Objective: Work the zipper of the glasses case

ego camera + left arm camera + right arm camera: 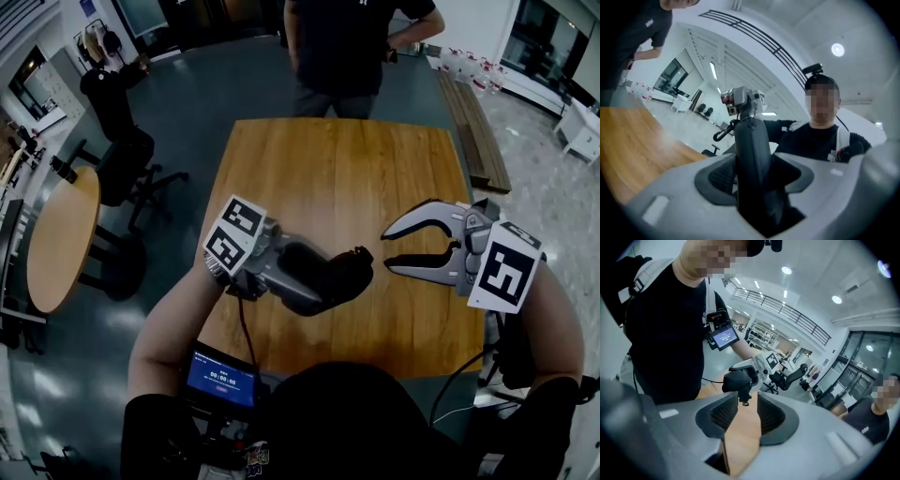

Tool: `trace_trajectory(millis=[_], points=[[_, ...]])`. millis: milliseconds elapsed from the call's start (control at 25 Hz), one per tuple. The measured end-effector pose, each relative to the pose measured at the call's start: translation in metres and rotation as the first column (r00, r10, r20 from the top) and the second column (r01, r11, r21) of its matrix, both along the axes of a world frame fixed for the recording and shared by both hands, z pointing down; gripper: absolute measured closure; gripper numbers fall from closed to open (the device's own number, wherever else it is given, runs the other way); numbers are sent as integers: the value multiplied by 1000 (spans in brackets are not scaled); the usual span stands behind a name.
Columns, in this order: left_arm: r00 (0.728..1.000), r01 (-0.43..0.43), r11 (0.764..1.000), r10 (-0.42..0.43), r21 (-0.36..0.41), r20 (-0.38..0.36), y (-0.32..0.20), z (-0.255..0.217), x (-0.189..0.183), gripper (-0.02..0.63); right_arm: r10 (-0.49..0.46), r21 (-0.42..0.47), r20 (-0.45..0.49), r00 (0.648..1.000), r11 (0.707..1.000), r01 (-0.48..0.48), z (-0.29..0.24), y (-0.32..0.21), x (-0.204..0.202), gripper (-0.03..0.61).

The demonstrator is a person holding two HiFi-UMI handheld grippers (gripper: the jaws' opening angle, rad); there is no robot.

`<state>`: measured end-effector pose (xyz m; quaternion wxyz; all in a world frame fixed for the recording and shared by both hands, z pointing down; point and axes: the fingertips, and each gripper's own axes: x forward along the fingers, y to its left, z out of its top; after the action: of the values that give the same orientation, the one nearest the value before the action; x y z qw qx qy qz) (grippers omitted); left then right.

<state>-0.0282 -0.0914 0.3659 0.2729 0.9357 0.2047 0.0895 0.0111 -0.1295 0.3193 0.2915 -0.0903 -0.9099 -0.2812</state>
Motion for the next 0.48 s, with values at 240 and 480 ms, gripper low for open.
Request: trace_trajectory(millis=[240,480], points=[[983,-176,984,175,2,63,26,-17,11,365,-133,-45,-113,985,991,129,-4,28,-6,442],[941,-320,947,319,-12,110,59,-17,18,365,-296,-219,-173,940,942,256,-9,65,-5,436]])
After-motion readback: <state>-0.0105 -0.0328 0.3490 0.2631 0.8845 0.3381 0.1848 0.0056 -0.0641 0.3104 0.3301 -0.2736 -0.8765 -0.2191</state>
